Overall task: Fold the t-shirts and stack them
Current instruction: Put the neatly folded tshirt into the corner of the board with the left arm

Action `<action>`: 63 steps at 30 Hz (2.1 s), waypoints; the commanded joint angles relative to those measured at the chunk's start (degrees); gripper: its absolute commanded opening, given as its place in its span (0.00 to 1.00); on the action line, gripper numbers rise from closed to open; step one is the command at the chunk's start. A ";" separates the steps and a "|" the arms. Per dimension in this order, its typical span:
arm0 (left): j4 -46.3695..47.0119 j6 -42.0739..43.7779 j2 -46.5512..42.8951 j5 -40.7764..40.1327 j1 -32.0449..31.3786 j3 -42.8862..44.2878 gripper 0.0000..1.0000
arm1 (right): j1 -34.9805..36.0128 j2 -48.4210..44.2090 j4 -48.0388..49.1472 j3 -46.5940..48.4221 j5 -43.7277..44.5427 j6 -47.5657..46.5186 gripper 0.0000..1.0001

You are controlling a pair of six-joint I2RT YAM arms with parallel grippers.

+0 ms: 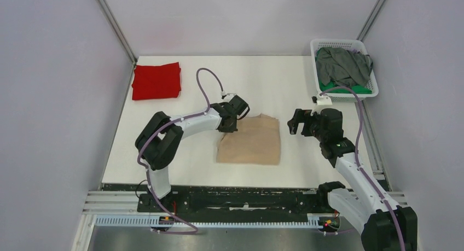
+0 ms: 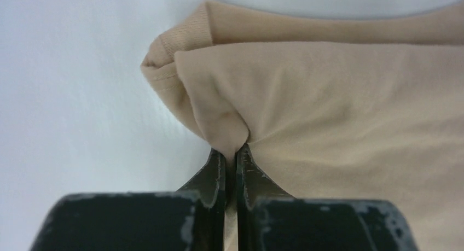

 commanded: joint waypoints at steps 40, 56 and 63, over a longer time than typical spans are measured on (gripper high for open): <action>19.32 79.17 14.48 -24.55 32.76 44.29 0.02 | -0.13 5.15 1.96 -0.07 13.28 -3.14 0.98; 20.43 84.33 17.35 -24.30 35.92 51.24 0.02 | -0.18 6.91 1.16 0.63 13.20 -3.36 0.98; 13.86 82.36 15.83 -20.93 36.13 50.19 0.02 | -0.18 7.65 0.77 0.98 12.73 -3.39 0.98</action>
